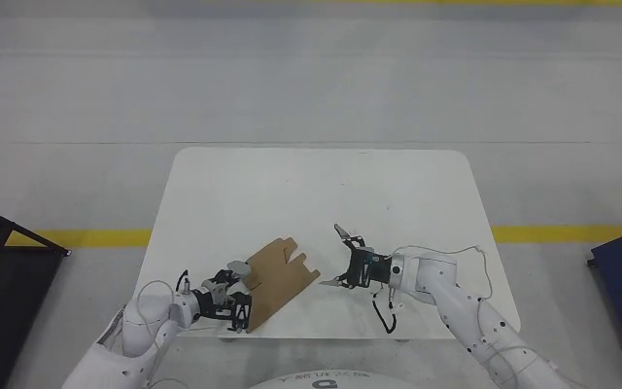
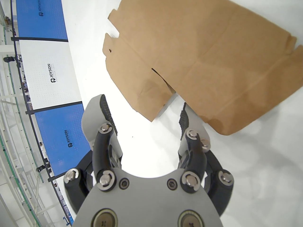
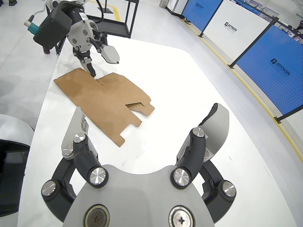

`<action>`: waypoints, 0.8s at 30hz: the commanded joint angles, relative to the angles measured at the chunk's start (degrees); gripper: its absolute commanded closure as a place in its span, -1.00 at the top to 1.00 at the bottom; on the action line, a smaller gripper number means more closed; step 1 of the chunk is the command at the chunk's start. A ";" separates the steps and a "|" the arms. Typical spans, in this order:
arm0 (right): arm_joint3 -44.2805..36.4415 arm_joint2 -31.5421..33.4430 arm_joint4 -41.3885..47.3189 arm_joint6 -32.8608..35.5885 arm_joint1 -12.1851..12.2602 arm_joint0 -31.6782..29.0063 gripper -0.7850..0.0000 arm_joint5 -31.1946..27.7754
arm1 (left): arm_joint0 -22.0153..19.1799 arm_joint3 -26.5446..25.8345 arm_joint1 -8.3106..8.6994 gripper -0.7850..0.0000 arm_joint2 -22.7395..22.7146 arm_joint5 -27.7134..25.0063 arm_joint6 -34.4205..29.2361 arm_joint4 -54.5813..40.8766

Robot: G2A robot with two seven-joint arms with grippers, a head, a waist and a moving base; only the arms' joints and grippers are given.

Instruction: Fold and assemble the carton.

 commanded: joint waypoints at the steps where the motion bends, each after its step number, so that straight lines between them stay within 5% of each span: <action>1: 0.00 0.00 0.00 0.00 0.00 0.00 1.00 0.00 | 0.00 -0.20 0.04 0.62 0.66 0.08 -0.76 0.95; 14: 0.00 0.00 0.00 0.00 0.00 0.00 1.00 0.00 | -2.21 -1.23 -0.30 0.36 5.58 -0.97 -6.41 3.24; 24: 0.00 0.00 0.00 0.00 0.00 0.00 1.00 0.00 | -5.39 -2.07 -1.19 -0.38 10.89 -2.87 -14.03 5.80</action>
